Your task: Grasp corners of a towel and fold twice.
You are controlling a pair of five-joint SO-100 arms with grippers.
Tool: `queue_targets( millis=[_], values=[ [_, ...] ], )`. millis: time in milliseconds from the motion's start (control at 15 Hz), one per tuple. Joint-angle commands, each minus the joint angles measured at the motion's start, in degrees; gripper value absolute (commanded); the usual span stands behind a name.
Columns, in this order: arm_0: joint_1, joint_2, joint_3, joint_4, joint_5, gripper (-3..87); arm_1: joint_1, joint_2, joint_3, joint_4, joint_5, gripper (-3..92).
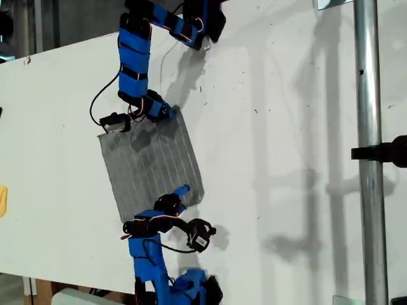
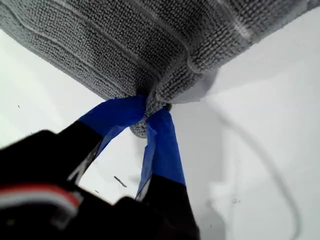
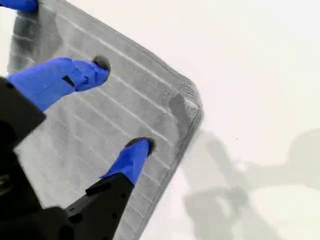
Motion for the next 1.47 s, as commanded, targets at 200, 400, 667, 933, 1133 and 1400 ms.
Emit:
queue_targets(
  millis=[200,400,667,933,1133,1400],
  values=[
    [-1.93,-9.32,2.46,-7.29,-4.83,28.5,-1.32,8.35,-2.81,1.23,1.05,-0.3],
    [-2.9,-12.39,5.71,-7.82,-8.09,26.7,-1.23,11.87,-2.64,1.76,1.14,-0.3],
    [-0.18,-20.83,1.14,-6.33,-12.74,0.4,-0.97,14.5,-0.62,1.85,1.32,-0.3],
    [0.79,-19.34,-2.72,-3.16,-13.8,-2.9,-1.23,15.38,0.18,1.67,1.49,-0.3],
    [2.55,-15.03,-8.35,3.6,-13.97,-2.9,-3.69,17.58,1.05,1.85,3.08,-0.3],
    [14.59,1.93,-11.69,4.57,-18.98,-2.9,-18.98,29.09,1.14,10.9,14.24,-0.3]
  ],
)
